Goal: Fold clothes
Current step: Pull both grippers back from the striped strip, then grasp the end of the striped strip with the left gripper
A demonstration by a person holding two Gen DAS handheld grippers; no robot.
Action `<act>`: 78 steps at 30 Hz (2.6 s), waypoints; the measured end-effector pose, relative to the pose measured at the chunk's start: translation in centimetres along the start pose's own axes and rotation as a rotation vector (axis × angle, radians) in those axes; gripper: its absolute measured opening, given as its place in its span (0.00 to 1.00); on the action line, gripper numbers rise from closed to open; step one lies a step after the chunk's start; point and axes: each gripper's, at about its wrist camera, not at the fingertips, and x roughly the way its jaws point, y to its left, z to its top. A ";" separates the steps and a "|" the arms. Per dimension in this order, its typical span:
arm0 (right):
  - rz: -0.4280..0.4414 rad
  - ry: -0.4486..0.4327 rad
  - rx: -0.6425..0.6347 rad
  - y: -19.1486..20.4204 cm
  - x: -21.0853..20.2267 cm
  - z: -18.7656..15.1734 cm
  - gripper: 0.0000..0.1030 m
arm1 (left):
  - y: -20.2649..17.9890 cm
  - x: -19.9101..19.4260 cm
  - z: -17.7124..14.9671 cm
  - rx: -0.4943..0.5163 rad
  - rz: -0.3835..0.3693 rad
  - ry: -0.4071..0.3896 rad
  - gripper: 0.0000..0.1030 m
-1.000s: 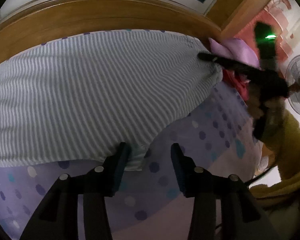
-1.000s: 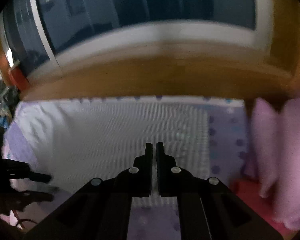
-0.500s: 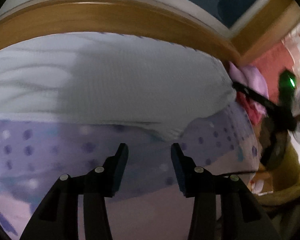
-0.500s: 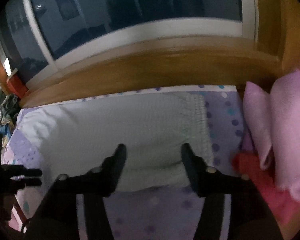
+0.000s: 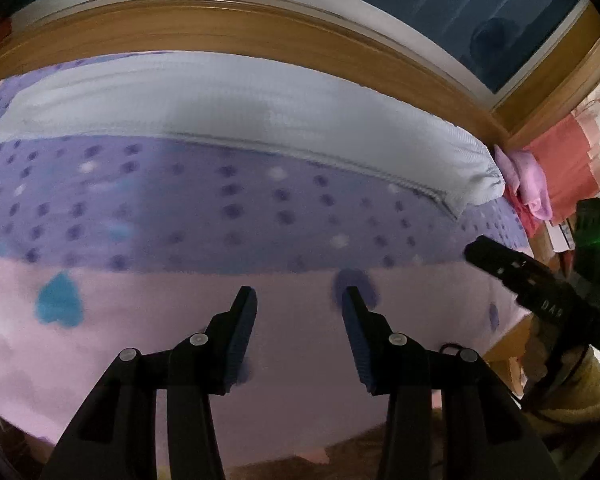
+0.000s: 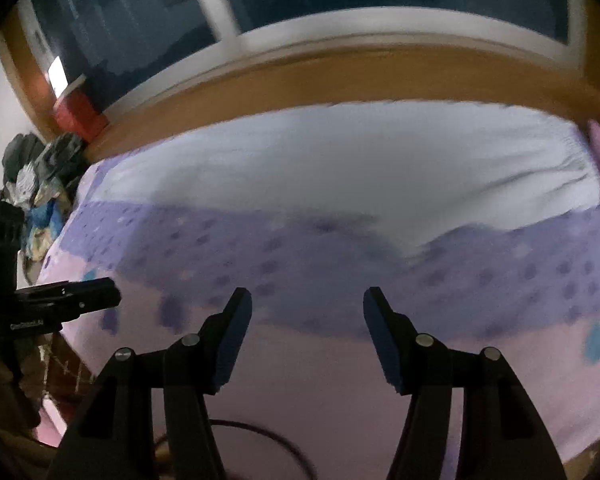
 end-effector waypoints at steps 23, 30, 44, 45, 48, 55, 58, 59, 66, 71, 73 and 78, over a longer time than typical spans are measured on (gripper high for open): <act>0.140 0.032 -0.286 23.3 10.4 4.6 0.57 | 18.3 -8.2 2.1 -0.106 0.086 -0.074 0.43; 0.105 0.043 -0.289 28.2 12.7 5.0 0.57 | 25.1 -9.3 4.7 -0.088 0.086 -0.051 0.43; -0.048 0.007 -0.154 41.7 17.8 6.3 0.57 | 36.2 -10.3 11.6 0.056 0.003 0.014 0.43; -0.047 0.006 -0.150 42.5 18.1 6.6 0.57 | 36.6 -10.0 12.3 0.062 -0.001 0.015 0.43; -0.088 -0.020 -0.183 44.3 19.3 7.3 0.57 | 37.0 -8.7 14.2 0.072 -0.042 0.026 0.43; -0.225 -0.058 -0.218 44.7 24.1 9.5 0.57 | 36.3 -4.7 18.1 0.093 -0.133 0.062 0.43; -0.250 -0.068 -0.215 44.5 25.4 10.3 0.57 | 36.3 -3.0 19.2 0.058 -0.154 0.083 0.43; -0.257 -0.071 -0.214 44.4 25.8 10.6 0.57 | 36.4 -2.4 19.5 0.044 -0.164 0.091 0.43; -0.248 -0.048 -0.260 44.6 28.4 11.5 0.57 | 35.1 -0.2 20.2 0.055 -0.173 0.108 0.56; -0.199 -0.056 -0.233 43.6 29.2 11.5 0.55 | 35.2 0.2 20.5 0.064 -0.165 0.083 0.23; -0.195 -0.061 -0.225 43.3 29.2 11.5 0.47 | 35.5 0.4 20.5 0.059 -0.169 0.086 0.13; -0.180 -0.085 -0.182 41.9 28.8 11.6 0.29 | 34.7 -0.3 20.3 0.058 -0.158 0.058 0.09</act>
